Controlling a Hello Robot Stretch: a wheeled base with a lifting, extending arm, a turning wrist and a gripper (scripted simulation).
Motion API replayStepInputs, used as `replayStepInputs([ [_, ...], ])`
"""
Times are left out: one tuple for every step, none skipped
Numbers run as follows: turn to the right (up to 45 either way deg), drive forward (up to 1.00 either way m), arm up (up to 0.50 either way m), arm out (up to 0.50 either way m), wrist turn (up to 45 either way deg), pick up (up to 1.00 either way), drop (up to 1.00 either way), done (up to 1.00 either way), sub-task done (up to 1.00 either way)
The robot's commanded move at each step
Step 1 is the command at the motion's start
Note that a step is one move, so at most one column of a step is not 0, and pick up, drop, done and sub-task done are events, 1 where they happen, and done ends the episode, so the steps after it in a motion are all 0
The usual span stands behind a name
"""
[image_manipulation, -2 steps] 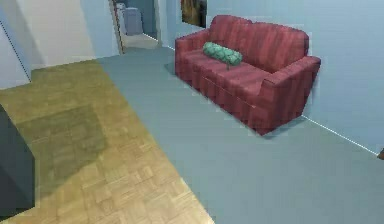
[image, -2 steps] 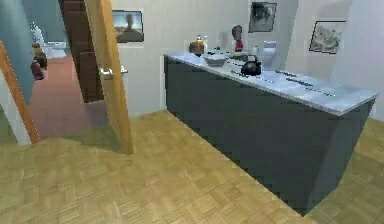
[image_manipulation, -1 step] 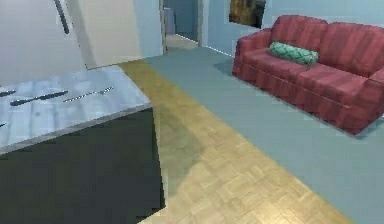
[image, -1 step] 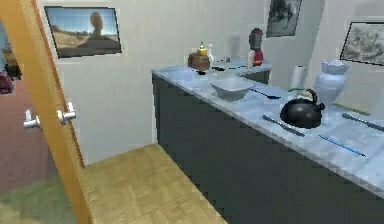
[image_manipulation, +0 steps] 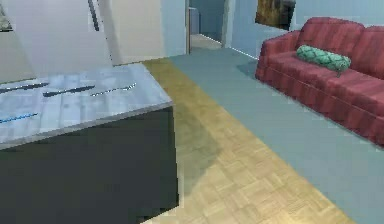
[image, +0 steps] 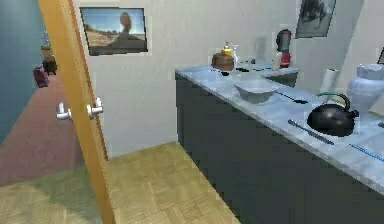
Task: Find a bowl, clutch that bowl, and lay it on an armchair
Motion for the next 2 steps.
replayStepInputs([
  [0.0,0.35,0.0,0.0,0.0,0.0,0.0,0.0,0.0],
  [-45.0,0.0,0.0,0.0,0.0,0.0,0.0,0.0,0.0],
])
